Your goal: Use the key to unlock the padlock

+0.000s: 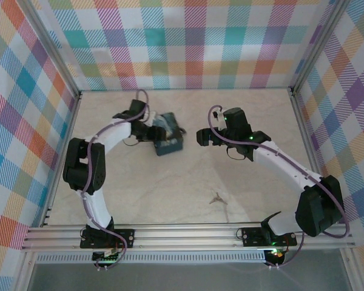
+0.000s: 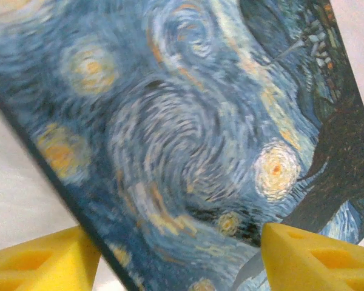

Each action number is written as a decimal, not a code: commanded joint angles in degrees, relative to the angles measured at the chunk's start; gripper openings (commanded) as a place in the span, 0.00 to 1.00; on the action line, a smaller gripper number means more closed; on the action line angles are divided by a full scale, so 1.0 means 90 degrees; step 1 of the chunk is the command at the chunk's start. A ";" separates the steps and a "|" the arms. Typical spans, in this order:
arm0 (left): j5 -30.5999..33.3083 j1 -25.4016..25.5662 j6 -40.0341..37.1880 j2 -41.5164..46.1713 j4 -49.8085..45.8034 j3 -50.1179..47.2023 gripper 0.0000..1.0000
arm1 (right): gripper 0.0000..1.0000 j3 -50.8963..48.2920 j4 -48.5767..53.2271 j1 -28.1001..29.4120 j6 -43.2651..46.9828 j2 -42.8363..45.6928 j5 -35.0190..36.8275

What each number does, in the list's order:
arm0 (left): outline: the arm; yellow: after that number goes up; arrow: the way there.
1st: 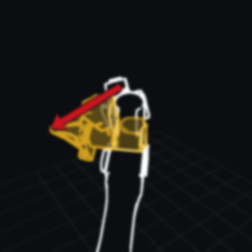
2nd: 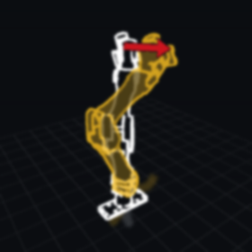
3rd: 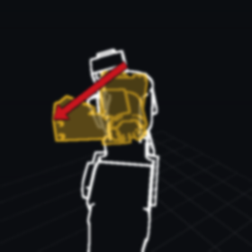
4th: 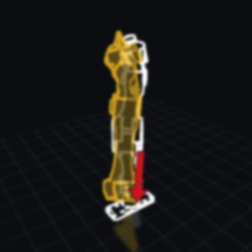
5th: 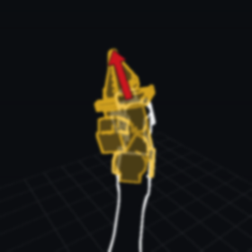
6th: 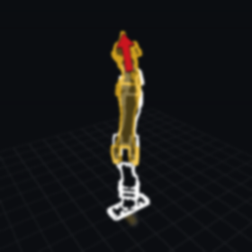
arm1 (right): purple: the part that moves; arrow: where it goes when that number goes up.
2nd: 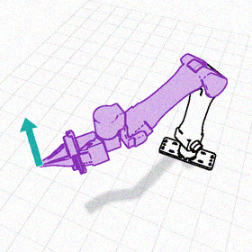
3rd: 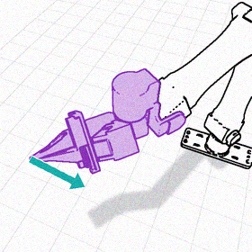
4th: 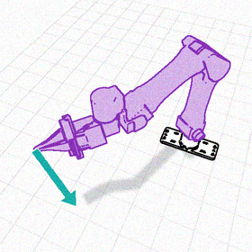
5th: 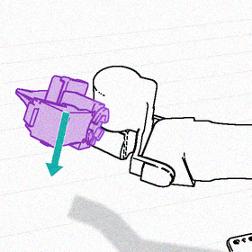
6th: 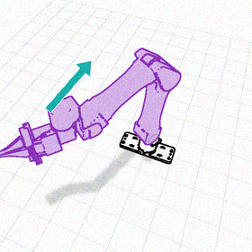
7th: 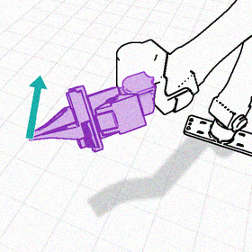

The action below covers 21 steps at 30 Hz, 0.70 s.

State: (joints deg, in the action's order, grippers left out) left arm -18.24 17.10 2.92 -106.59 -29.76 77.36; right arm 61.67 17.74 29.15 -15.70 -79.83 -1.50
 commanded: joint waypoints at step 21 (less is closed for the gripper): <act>0.0561 0.0299 0.3368 0.1708 -0.0583 -0.1351 0.73 | 0.91 -0.0318 -0.1289 0.0202 -0.1838 -0.1625 -0.2338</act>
State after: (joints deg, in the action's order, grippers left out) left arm -13.89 18.22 22.87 -95.50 -32.51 70.54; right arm 59.31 9.87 29.69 -28.73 -92.49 -20.29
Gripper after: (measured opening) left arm 0.728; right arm 0.908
